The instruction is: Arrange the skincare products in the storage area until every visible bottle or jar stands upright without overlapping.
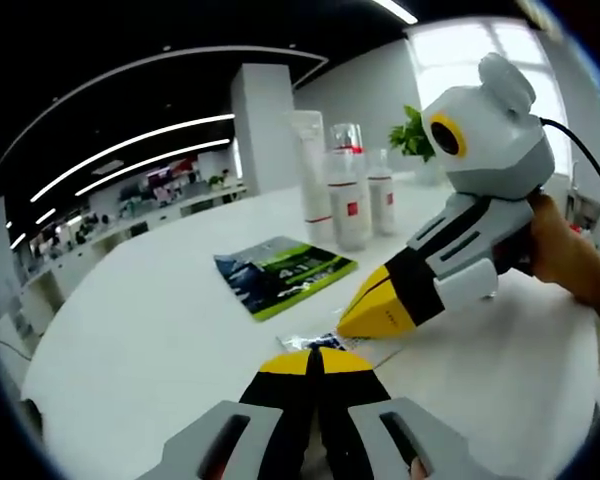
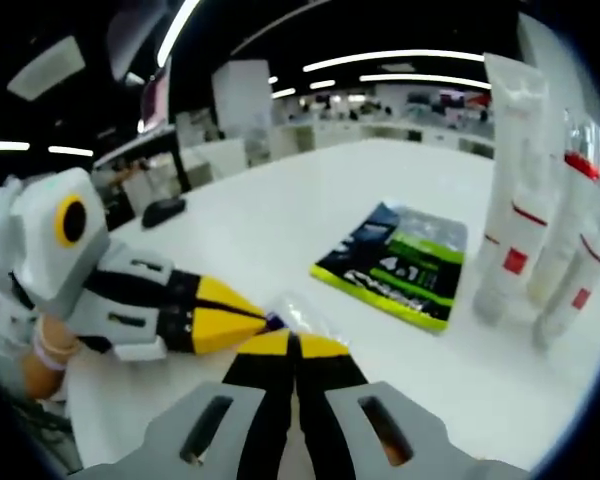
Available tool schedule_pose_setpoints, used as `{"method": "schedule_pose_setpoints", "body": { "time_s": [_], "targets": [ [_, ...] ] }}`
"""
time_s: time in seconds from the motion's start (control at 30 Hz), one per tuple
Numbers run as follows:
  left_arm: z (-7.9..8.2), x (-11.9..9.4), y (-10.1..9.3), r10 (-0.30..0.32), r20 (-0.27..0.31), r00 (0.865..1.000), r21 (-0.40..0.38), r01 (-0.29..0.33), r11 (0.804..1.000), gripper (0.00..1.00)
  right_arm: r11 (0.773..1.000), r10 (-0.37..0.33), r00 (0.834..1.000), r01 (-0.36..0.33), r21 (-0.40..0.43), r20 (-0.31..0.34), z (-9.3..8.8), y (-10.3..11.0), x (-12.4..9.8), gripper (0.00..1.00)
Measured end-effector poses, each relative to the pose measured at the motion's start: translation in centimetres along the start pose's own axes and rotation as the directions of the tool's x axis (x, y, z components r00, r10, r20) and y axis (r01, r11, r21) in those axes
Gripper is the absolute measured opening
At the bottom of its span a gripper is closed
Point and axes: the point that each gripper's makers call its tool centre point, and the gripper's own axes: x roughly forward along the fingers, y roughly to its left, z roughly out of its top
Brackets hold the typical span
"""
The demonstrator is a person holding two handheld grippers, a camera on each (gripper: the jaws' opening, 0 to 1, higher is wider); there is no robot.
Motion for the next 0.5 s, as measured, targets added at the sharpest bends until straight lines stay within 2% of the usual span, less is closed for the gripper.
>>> {"method": "schedule_pose_setpoints", "body": {
  "time_s": [0.23, 0.3, 0.37, 0.43, 0.5],
  "targets": [
    [-0.1, -0.2, 0.4, 0.047, 0.005, 0.999, 0.042, -0.047, 0.998, 0.01, 0.999, -0.043, 0.999, 0.043, -0.025, 0.005, 0.1, -0.6, 0.1, 0.00],
    [-0.1, -0.2, 0.5, 0.055, 0.007, 0.998, 0.048, -0.055, 0.997, 0.01, 0.998, -0.045, 0.998, 0.046, -0.039, 0.040, 0.9, -0.5, -0.5, 0.00],
    [-0.1, -0.2, 0.5, 0.056, 0.008, 0.998, 0.046, -0.056, 0.997, 0.01, 1.000, 0.026, 0.999, -0.025, -0.015, 0.032, 1.1, 0.8, -1.3, 0.00],
    [-0.1, -0.2, 0.5, 0.056, 0.008, 0.998, 0.036, -0.056, 0.998, 0.01, 0.992, 0.115, 0.992, -0.113, 0.050, -0.042, 0.2, 2.1, -1.7, 0.00],
    [-0.1, -0.2, 0.5, 0.056, 0.008, 0.998, 0.028, -0.057, 0.998, 0.01, 0.980, 0.173, 0.981, -0.162, 0.114, -0.093, -0.7, 2.7, -1.7, 0.00]
  ]
}}
